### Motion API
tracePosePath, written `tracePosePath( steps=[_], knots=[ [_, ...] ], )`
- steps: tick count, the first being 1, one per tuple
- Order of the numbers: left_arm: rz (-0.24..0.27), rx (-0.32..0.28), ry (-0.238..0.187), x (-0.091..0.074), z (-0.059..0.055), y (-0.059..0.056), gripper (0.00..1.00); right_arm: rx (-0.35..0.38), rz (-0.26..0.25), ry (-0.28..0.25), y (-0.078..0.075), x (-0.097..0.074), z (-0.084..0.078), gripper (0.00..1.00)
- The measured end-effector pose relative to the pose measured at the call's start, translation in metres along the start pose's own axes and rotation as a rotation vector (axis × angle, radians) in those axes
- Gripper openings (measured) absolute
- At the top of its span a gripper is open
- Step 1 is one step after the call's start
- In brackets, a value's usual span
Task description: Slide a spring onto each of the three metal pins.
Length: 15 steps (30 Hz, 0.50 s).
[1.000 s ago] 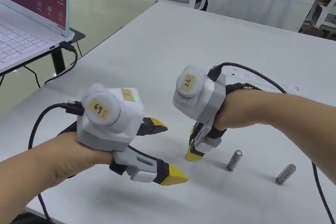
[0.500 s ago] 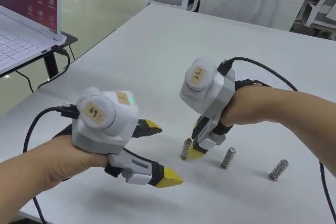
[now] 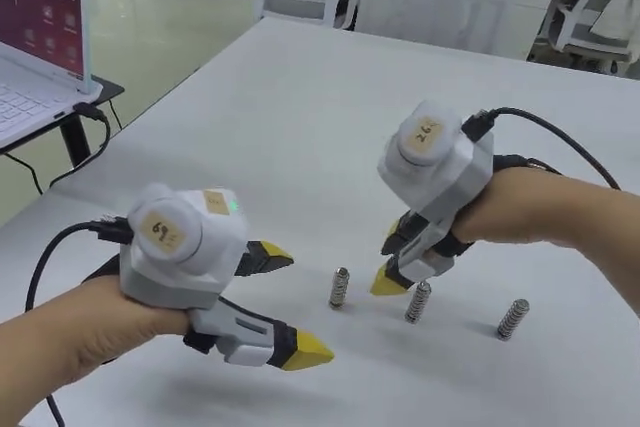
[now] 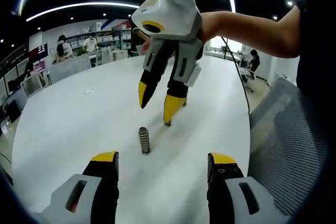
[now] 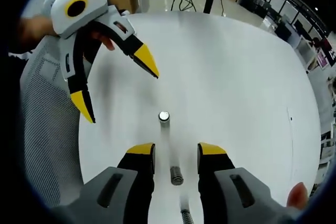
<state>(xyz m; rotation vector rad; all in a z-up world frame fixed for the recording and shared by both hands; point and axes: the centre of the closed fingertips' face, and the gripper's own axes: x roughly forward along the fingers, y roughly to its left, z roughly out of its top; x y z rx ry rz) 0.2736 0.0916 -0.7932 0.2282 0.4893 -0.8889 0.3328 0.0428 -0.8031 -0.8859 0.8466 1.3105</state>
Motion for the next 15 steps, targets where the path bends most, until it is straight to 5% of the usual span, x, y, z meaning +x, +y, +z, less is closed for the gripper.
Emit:
tracePosePath(
  steps=[15],
  knots=[
    [-0.014, 0.019, 0.015, 0.003, -0.001, -0.005, 0.65, 0.126, -0.083, -0.104, 0.000, -0.030, -0.028, 0.33]
  ],
)
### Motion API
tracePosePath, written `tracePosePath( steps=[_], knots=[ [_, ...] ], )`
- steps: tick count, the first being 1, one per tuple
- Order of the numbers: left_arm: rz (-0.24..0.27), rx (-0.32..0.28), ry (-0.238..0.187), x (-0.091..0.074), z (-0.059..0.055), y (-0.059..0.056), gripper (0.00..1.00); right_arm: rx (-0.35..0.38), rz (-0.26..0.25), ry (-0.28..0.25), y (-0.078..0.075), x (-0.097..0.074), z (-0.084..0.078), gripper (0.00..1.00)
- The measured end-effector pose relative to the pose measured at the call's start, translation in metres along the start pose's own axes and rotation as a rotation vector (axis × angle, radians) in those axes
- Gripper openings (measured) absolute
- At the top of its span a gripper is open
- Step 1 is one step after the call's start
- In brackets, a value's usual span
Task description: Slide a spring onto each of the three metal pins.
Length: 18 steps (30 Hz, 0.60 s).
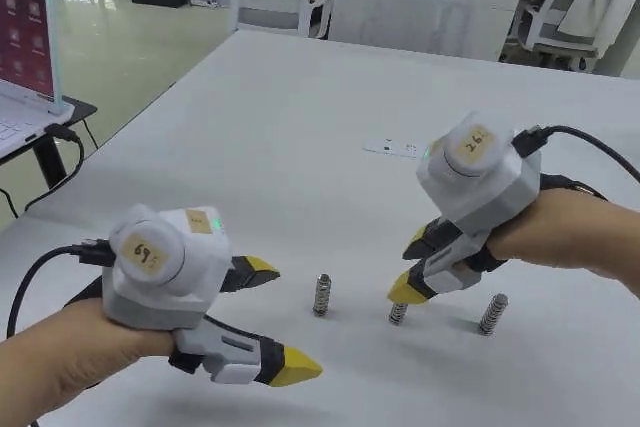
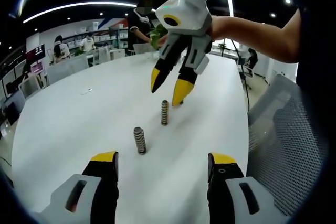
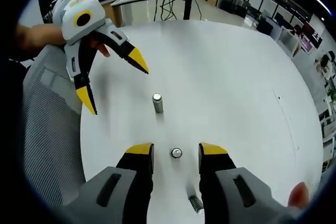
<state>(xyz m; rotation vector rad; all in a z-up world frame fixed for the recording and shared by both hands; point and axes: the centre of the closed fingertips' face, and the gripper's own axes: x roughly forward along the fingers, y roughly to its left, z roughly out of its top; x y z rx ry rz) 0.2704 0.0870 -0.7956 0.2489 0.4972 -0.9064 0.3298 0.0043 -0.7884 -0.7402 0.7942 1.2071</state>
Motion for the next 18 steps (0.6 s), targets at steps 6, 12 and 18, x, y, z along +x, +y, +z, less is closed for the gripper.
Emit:
tracePosePath(
  steps=[6, 12, 18],
  knots=[
    [0.000, 0.003, 0.002, 0.001, 0.000, -0.001, 0.66, 0.027, -0.032, -0.028, 0.000, -0.011, -0.008, 0.34],
    [-0.006, 0.006, 0.009, 0.002, -0.001, -0.003, 0.67, 0.045, -0.050, -0.056, 0.007, -0.019, -0.013, 0.36],
    [-0.004, 0.008, 0.009, 0.002, -0.001, -0.004, 0.68, 0.084, -0.038, -0.102, 0.017, -0.025, -0.018, 0.37]
  ],
)
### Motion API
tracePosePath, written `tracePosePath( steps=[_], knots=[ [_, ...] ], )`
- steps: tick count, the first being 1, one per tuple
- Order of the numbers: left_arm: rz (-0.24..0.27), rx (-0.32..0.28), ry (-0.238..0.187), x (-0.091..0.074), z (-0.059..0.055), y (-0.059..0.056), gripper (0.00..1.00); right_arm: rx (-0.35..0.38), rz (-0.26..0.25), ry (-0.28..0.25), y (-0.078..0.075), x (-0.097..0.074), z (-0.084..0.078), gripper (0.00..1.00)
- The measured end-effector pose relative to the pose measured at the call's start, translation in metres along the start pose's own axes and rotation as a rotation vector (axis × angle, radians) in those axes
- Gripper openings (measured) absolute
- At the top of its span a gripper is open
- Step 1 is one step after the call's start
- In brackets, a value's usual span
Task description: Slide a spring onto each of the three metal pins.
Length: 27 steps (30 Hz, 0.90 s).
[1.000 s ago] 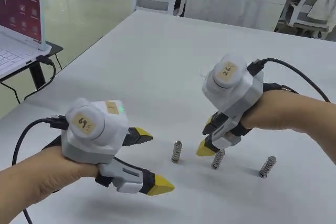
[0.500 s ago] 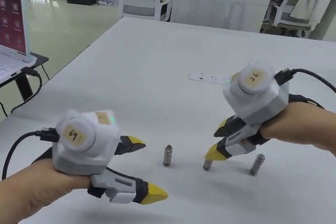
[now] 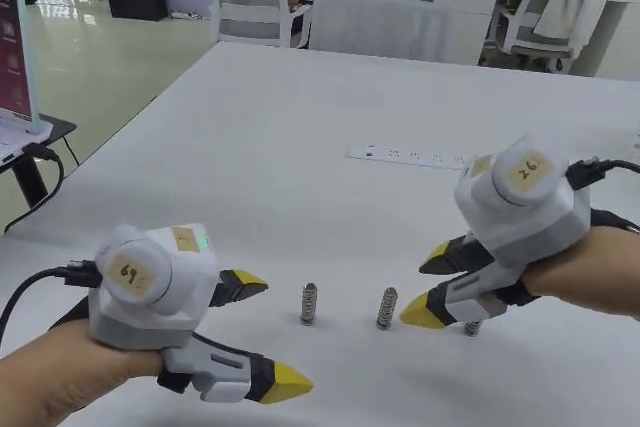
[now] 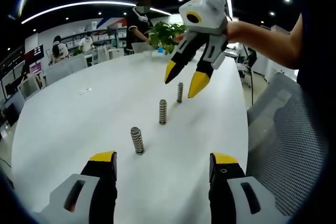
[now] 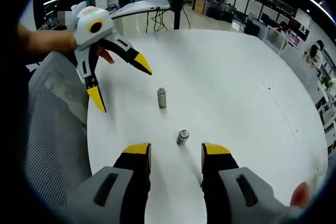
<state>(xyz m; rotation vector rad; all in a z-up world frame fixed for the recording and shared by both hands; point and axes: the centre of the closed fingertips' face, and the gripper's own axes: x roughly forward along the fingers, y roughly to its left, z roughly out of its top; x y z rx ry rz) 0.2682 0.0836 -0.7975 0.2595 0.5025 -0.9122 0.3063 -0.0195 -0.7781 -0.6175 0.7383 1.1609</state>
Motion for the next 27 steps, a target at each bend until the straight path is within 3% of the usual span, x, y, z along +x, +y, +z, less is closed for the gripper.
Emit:
tracePosePath(
  steps=[21, 27],
  knots=[
    [-0.004, -0.011, -0.002, -0.001, -0.001, 0.000, 0.70, 0.120, -0.016, -0.133, 0.022, -0.029, -0.025, 0.43],
    [-0.001, -0.017, -0.008, -0.002, -0.001, 0.001, 0.71, 0.174, -0.038, -0.170, 0.025, -0.040, -0.041, 0.43]
  ],
)
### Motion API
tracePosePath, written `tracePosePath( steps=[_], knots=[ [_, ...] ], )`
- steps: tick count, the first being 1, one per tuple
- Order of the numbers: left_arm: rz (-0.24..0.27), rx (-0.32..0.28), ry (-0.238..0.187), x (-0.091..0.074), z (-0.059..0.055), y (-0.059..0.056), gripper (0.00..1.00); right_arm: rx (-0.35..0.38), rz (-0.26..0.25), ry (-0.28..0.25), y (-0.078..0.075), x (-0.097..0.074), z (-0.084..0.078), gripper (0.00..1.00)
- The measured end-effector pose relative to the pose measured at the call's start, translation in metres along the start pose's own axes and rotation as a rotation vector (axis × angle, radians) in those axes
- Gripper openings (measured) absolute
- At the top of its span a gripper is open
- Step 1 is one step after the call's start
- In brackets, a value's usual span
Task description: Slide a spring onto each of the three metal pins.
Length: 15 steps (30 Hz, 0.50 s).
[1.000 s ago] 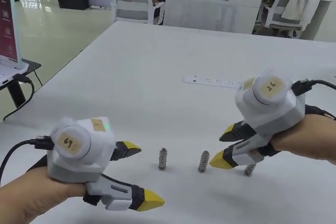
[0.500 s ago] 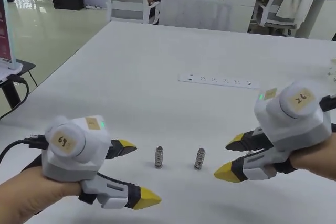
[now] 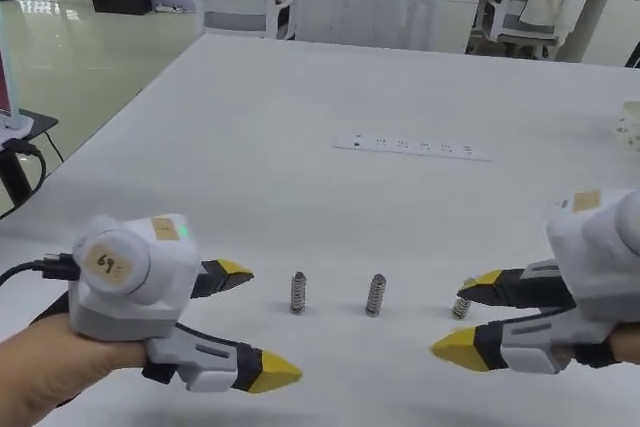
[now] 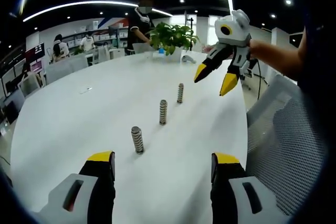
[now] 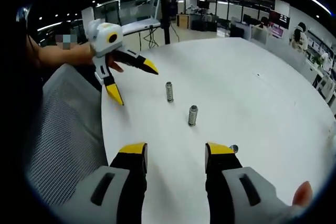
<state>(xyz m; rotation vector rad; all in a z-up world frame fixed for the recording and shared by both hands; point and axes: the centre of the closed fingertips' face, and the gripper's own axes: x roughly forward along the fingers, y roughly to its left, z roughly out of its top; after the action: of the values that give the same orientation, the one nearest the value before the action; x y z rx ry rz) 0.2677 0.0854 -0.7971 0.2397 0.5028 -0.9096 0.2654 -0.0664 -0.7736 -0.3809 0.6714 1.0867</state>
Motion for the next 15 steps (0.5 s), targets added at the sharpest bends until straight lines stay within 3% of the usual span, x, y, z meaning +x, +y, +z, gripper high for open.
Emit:
tracePosePath(
  steps=[4, 8, 15],
  knots=[
    [-0.002, -0.002, 0.000, 0.000, 0.000, 0.000, 0.71, 0.036, -0.016, -0.020, -0.001, -0.008, -0.007, 0.44],
    [0.000, -0.005, -0.004, -0.001, 0.000, 0.000, 0.71, 0.075, -0.046, -0.032, -0.013, -0.015, -0.019, 0.46],
    [0.001, -0.009, -0.006, -0.002, 0.001, 0.000, 0.71, 0.092, -0.079, -0.083, -0.025, -0.020, -0.024, 0.50]
  ],
)
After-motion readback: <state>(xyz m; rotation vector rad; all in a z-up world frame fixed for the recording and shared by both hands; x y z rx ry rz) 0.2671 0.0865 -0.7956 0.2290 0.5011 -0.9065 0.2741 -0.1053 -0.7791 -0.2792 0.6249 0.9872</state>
